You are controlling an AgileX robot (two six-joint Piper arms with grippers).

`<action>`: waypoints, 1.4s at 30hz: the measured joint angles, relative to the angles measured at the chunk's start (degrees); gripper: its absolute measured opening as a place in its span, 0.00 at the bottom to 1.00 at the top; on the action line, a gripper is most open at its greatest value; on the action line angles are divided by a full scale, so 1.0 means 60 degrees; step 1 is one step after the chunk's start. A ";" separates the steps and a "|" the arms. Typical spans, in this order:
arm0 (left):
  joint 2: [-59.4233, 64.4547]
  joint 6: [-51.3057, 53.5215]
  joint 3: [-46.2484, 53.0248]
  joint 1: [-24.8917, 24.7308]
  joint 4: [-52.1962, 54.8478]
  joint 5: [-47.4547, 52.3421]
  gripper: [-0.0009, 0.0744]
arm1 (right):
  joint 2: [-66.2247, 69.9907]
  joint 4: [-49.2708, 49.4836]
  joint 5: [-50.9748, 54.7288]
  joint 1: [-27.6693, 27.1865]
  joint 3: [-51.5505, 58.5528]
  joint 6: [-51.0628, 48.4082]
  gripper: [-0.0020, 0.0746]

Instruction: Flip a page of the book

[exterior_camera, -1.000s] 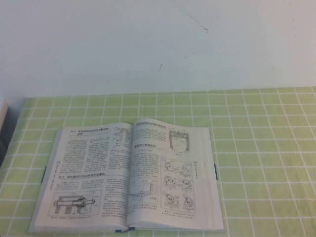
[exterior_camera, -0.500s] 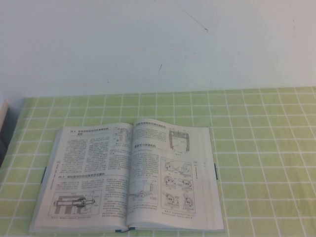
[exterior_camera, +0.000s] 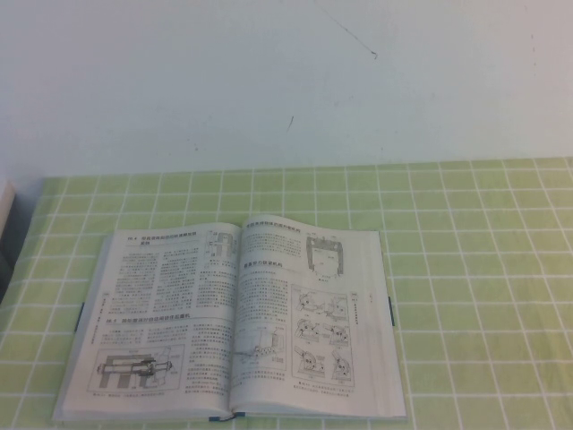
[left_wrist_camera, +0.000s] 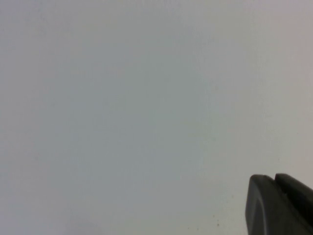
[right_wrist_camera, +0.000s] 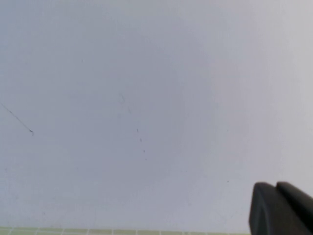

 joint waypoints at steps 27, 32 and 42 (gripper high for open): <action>0.0000 -0.0153 0.0016 0.0000 0.0000 0.3460 0.01 | 0.0000 0.0017 0.2375 0.0000 0.0000 0.0139 0.02; 0.0000 -0.0300 0.0016 0.0000 0.0000 0.3292 0.01 | 0.0000 0.0017 0.2316 0.0000 0.0000 0.0139 0.02; 0.0000 -0.0469 0.0016 0.0000 0.0000 0.1319 0.01 | 0.0000 0.0017 0.1460 0.0000 0.0000 0.0194 0.02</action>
